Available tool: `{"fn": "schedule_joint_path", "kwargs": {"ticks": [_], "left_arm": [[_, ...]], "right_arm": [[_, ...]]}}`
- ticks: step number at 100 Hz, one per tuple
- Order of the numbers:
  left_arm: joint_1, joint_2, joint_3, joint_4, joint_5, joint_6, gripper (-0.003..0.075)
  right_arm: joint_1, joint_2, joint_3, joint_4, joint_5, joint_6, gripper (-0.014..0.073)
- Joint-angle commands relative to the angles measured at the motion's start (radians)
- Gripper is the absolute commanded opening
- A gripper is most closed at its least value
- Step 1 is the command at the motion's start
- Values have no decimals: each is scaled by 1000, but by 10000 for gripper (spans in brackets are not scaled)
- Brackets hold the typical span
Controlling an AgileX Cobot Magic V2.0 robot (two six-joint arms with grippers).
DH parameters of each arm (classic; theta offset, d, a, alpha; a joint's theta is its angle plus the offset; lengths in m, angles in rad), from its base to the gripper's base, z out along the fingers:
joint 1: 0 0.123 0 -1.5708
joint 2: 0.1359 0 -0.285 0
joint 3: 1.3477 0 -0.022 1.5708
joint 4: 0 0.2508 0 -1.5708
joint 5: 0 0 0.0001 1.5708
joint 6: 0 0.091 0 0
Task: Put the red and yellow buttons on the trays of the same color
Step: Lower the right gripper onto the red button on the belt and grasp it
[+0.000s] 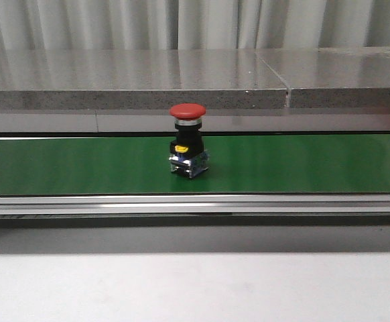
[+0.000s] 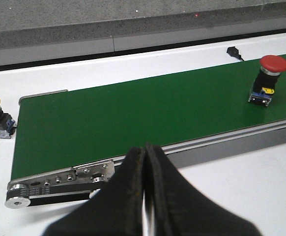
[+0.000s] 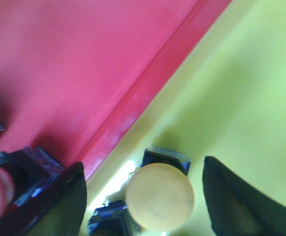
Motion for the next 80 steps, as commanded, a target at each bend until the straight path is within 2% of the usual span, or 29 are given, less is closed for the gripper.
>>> {"fn": "schedule_joint_path", "kwargs": {"ticks": [1, 31, 45, 63, 80], "left_arm": [[-9, 8, -25, -19, -67, -4, -21], [-9, 8, -25, -19, -67, -4, -21], [-9, 8, -25, -19, -67, -4, -21], [-9, 8, -25, -19, -67, -4, -21], [-9, 8, -25, -19, -67, -4, -21]], "right_arm": [[10, -89, -23, -2, -11, -11, 510], [132, -251, -23, 46, 113, -178, 510], [226, -310, -23, 93, 153, -284, 510], [351, -349, -23, 228, 198, -436, 510], [478, -354, -23, 267, 261, -475, 510]]}}
